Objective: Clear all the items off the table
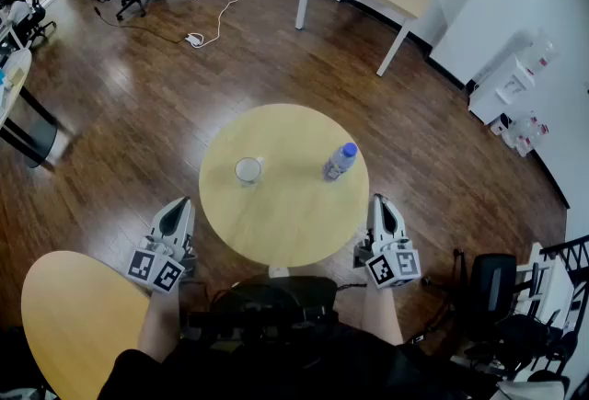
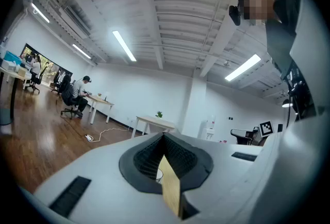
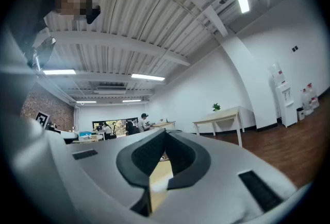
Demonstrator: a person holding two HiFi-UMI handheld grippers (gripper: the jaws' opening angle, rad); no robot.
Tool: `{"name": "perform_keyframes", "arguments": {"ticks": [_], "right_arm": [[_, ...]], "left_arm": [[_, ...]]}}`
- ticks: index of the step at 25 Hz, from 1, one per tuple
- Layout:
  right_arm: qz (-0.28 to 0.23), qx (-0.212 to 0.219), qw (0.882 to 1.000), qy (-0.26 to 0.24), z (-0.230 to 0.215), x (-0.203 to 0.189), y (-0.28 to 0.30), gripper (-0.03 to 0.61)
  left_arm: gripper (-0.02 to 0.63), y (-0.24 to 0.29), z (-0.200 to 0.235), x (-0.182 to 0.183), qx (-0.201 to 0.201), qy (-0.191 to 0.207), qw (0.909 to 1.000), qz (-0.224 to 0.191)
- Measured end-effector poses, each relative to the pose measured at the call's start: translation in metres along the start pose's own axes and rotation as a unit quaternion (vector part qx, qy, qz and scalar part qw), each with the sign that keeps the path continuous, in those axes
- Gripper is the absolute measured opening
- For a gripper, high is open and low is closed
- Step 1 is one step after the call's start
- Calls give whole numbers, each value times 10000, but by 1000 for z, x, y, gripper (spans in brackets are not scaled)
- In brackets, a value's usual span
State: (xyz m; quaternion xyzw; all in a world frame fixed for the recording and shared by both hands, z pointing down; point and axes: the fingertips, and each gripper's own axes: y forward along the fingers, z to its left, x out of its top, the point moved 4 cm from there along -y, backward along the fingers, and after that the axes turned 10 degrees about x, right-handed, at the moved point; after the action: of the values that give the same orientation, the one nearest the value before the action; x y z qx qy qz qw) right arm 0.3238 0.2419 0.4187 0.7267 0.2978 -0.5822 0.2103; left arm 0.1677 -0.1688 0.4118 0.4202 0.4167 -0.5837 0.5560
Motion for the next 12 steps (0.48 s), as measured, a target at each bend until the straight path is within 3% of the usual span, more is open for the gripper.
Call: {"name": "perform_keyframes", "arguments": {"ticks": [6, 12], "right_arm": [[284, 99, 9995, 4, -21, -9, 9, 5], [712, 353, 9968, 101, -25, -30, 27, 5]], "left_arm": [[0, 33, -13, -19, -16, 177, 9998, 76], [0, 65, -26, -47, -43, 505, 9978, 419]]}}
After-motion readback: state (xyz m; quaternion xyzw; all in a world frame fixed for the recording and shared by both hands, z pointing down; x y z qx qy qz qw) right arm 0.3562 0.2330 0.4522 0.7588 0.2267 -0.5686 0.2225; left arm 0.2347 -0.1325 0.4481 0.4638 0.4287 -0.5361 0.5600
